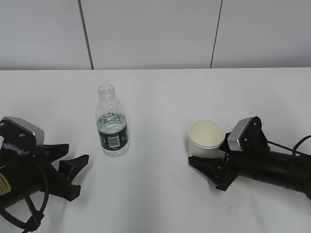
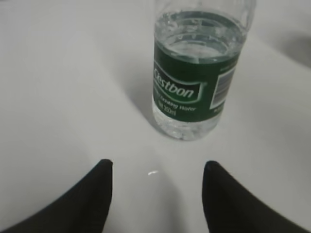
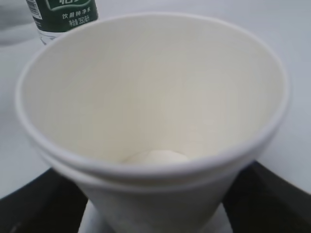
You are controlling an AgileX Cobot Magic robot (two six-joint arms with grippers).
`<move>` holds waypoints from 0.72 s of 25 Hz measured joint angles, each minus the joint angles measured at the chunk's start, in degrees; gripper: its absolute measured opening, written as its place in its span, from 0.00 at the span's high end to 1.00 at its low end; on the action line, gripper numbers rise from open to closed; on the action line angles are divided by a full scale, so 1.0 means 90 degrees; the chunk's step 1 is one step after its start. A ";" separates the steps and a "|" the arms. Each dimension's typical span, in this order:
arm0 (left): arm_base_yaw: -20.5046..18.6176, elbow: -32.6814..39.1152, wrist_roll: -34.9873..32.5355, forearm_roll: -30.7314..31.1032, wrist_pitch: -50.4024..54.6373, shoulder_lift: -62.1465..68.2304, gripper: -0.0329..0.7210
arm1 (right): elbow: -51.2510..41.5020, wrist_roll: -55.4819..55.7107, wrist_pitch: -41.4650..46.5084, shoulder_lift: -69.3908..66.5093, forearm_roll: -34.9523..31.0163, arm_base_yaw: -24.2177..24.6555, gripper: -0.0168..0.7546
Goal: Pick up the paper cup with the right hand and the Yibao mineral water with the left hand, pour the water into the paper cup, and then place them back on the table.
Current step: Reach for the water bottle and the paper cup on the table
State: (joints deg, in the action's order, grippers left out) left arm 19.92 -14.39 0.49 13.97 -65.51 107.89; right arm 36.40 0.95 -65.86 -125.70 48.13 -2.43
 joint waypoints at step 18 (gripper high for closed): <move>0.0000 -0.1045 0.0000 0.0477 -0.0004 0.0161 0.30 | 0.0002 0.0000 0.0000 0.0000 0.0013 0.0000 0.29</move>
State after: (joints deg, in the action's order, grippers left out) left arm 19.92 -23.79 0.49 18.27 -65.54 109.34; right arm 36.42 0.95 -65.86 -125.70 48.24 -2.43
